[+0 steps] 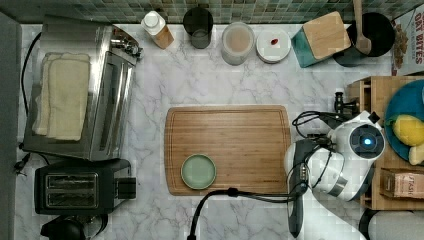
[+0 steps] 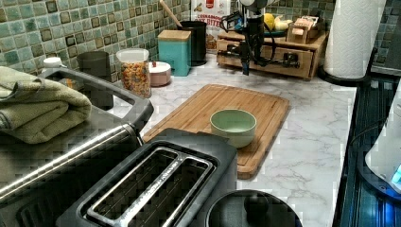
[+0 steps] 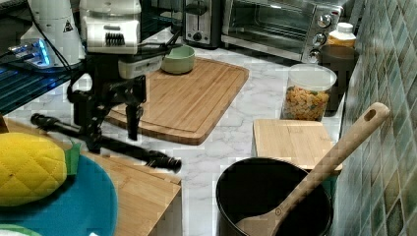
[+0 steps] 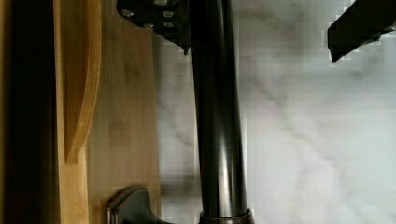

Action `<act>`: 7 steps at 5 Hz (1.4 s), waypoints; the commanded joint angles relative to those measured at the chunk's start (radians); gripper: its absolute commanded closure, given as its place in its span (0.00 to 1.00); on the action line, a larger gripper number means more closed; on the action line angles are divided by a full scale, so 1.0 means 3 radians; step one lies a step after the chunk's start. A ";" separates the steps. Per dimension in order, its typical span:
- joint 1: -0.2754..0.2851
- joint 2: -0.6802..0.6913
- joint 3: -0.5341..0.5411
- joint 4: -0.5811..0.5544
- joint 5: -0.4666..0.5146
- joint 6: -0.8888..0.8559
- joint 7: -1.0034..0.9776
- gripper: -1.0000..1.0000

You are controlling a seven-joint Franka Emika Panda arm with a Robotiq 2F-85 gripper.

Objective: Open the drawer.

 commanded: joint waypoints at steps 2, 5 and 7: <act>0.0970 -0.0438 0.0603 -0.0785 0.0227 -0.0108 0.1166 0.00; 0.1262 -0.0666 0.0875 -0.0912 0.0486 -0.0208 0.1470 0.00; 0.1261 -0.0666 0.0876 -0.0912 0.0486 -0.0208 0.1470 0.00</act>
